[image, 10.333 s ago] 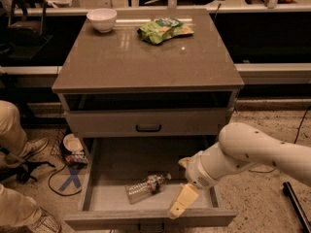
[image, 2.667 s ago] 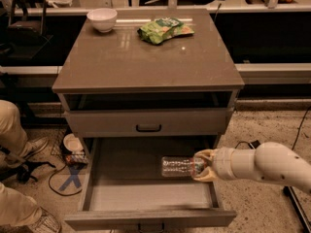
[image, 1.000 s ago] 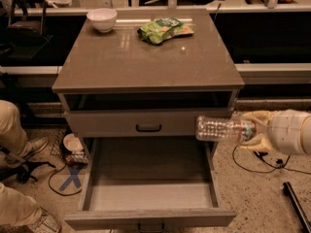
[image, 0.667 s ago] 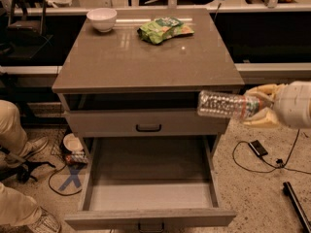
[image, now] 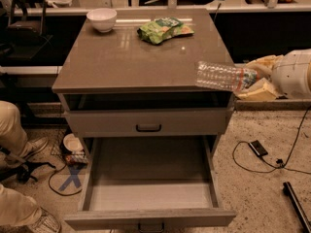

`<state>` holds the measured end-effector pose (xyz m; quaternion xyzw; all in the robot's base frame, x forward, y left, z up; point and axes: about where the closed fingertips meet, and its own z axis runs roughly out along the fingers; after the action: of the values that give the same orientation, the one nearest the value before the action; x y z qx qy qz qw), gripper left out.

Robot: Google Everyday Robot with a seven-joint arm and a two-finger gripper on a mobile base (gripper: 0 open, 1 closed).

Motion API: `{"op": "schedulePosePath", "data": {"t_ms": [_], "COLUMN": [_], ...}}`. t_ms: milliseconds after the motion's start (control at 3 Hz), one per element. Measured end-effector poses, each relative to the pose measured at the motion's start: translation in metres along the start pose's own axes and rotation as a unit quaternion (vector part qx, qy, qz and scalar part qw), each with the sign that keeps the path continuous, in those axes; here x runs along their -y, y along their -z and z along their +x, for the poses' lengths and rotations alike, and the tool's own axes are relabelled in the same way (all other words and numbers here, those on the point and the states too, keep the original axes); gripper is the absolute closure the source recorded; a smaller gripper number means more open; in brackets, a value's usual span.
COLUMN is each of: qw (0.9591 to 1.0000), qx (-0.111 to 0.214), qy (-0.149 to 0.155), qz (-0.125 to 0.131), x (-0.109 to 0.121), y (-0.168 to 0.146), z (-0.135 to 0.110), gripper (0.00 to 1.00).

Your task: Pick water bottle from middle drawer and place on counter

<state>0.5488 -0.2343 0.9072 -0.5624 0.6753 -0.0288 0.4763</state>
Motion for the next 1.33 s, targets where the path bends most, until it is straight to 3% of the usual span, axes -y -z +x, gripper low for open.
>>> {"op": "schedulePosePath", "data": {"t_ms": [333, 667, 1000, 1333], "qw": [0.9999, 0.9986, 0.9925, 0.9782], "qx": [0.002, -0.005, -0.011, -0.003], "qy": [-0.015, -0.052, -0.121, -0.204], "qz": [0.000, 0.004, -0.006, -0.038], "x": [0.014, 0.046, 0.078, 0.104], "y": [-0.019, -0.045, -0.080, -0.133], "z": [-0.002, -0.001, 0.000, 0.001], "gripper": [1.00, 1.00, 1.00, 1.00]}}
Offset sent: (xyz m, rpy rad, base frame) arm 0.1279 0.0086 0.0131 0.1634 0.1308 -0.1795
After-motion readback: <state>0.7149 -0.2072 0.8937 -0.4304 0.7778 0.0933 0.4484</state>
